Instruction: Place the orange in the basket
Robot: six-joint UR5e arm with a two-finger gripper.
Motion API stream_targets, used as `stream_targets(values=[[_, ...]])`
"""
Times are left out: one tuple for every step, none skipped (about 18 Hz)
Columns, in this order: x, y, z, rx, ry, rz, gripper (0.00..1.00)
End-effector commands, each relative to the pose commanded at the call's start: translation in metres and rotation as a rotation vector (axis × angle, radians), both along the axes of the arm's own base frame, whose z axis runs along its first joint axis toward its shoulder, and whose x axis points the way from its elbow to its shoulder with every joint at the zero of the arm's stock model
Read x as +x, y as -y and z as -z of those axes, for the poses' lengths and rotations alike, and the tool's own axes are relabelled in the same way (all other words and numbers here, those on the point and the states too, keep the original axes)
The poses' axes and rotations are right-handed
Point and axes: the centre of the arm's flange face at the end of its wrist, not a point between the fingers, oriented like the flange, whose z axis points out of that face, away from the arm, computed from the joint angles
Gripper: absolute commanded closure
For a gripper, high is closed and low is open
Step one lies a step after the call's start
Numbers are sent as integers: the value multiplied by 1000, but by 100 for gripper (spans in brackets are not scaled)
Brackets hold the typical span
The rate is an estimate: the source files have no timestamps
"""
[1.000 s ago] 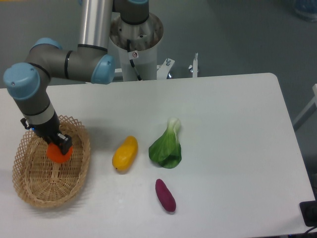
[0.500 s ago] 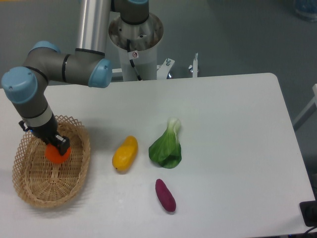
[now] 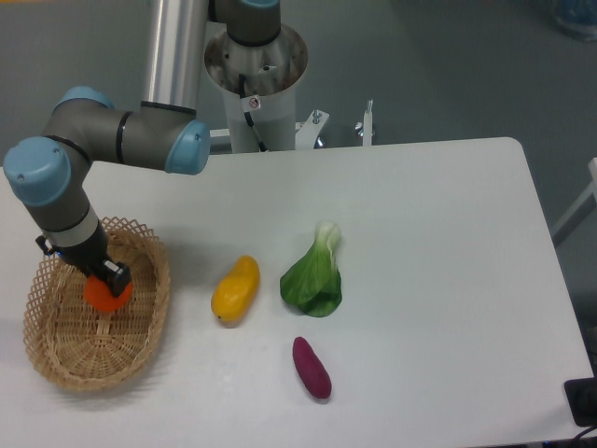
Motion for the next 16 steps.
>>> stream_targets(values=[[0,-1,-2,5,-1,0,0],[-1,-2,-3,6,-3,-2,0],[-1,-3,-4,8,-5,0,0],[-2,-2,-6,10,-11,2,0],[-3,-3,-8,15,-14,8,0],[-3,-6,-14,27,-17,11,0],[-4,-8,-20,40,-20,11,0],[-4,-9,-24,48,-22,12,0],[-4,-10,-28,54,-24,12,0],[-4,-9,-35,64,-28,12,0],[-4,-9,-42,76,-30,10,0],[-5,-8,-54,95,-38,8,0],[-6,-9,-62,105,-46,7,0],[-9,-10,-69,113,-68,-9,0],[-11,-13,-73,114,-88,-10,0],[-12,-12,-73,107,-101,4,0]])
